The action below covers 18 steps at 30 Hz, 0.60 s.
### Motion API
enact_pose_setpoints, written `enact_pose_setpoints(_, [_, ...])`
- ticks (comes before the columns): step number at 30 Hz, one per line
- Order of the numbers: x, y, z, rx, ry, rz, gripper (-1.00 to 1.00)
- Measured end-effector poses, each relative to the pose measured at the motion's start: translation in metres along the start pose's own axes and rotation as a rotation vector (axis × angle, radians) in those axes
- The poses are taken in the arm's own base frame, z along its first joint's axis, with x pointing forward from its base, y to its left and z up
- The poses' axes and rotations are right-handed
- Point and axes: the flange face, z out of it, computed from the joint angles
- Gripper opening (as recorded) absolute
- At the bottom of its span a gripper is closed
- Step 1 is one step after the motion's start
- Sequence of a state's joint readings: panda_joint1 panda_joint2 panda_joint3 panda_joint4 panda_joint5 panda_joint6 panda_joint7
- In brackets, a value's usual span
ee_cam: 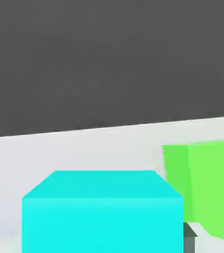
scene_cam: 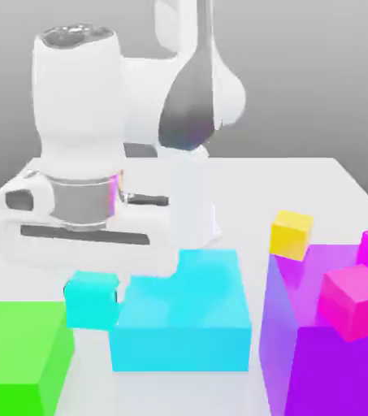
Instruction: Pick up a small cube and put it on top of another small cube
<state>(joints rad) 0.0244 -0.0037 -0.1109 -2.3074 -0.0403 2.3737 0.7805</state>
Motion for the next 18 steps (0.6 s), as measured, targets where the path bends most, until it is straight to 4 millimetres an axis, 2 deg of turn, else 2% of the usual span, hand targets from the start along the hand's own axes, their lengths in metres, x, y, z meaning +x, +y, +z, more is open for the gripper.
enact_pose_setpoints(5, [-0.046, -0.088, -0.063, 0.011, -0.001, -0.021, -1.00])
enact_pose_setpoints(10, [-0.111, -0.154, -0.126, 0.005, -0.029, -0.006, -1.00])
enact_pose_setpoints(12, [-0.152, -0.171, -0.109, -0.016, -0.065, -0.044, -1.00])
enact_pose_setpoints(13, [-0.161, -0.174, -0.094, -0.020, -0.070, -0.052, -1.00])
enact_pose_setpoints(14, [-0.156, -0.171, -0.077, -0.022, -0.073, -0.037, -1.00])
enact_pose_setpoints(15, [-0.154, -0.169, -0.064, -0.023, -0.074, -0.029, 1.00])
enact_pose_setpoints(18, [-0.154, -0.169, -0.064, -0.023, -0.074, -0.030, 1.00])
